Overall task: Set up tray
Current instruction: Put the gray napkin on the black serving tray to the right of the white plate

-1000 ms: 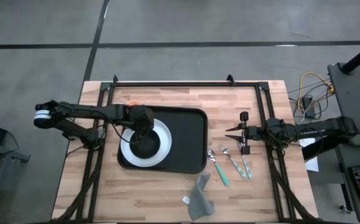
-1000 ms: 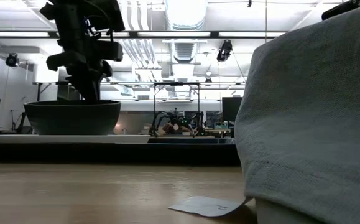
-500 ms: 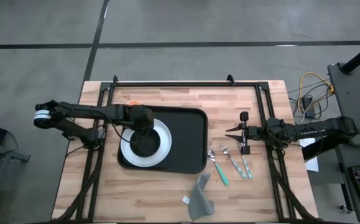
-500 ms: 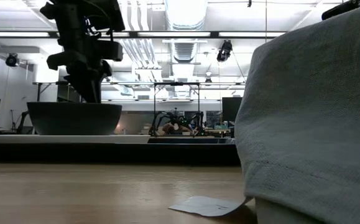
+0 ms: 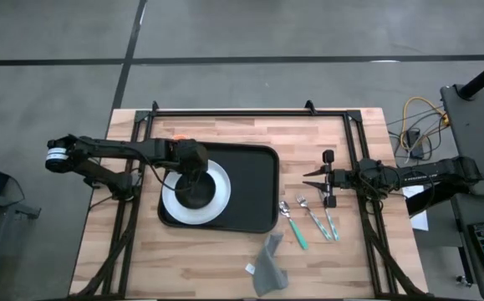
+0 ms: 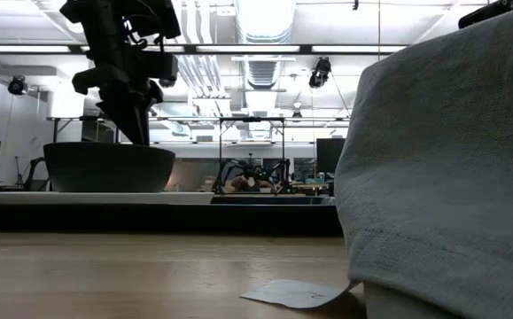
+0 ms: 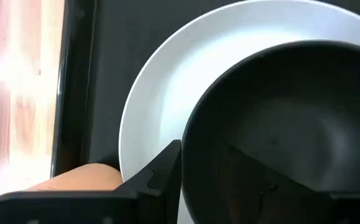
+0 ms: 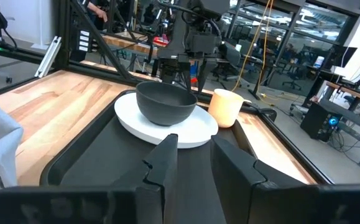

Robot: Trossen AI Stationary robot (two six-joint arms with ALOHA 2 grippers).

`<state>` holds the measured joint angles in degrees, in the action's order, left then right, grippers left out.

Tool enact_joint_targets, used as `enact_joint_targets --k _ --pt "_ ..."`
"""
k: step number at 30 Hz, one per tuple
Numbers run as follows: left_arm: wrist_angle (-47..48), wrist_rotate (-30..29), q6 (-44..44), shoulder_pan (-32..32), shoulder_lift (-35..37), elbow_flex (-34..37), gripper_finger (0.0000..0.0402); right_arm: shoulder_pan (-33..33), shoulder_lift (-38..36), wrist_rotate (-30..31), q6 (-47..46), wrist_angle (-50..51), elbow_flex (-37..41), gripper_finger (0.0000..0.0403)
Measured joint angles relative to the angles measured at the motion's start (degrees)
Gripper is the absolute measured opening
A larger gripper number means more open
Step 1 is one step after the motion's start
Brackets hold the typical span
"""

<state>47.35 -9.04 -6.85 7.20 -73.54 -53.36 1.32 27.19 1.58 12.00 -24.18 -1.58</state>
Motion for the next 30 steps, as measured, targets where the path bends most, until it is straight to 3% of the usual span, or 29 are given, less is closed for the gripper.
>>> enact_joint_targets --k 6,10,12,15,18,30 --pt "-1.7 0.0 0.6 -0.1 0.0 -0.4 0.0085 0.0 0.0 0.0 -0.2 0.4 0.0 0.0077" --pt "-1.3 1.1 8.9 -0.5 0.0 -0.4 0.0085 0.0 0.0 0.0 -0.4 0.4 0.0 0.007" --pt "-1.4 6.1 11.5 -0.9 0.2 -0.4 0.0085 0.0 0.0 0.0 -0.5 0.4 0.0 0.0068" --pt "-3.0 18.4 12.1 -3.5 0.3 -0.3 0.0085 0.0 0.0 0.0 -0.5 0.4 0.0 0.0069" --pt "-8.4 24.6 11.7 -8.9 0.6 -0.3 0.0085 0.0 0.0 0.0 -0.5 0.4 0.0 0.0073" --pt "-27.5 22.1 11.9 -40.1 1.2 -0.3 0.0085 0.0 0.0 0.0 -0.1 0.4 0.0 0.0086"
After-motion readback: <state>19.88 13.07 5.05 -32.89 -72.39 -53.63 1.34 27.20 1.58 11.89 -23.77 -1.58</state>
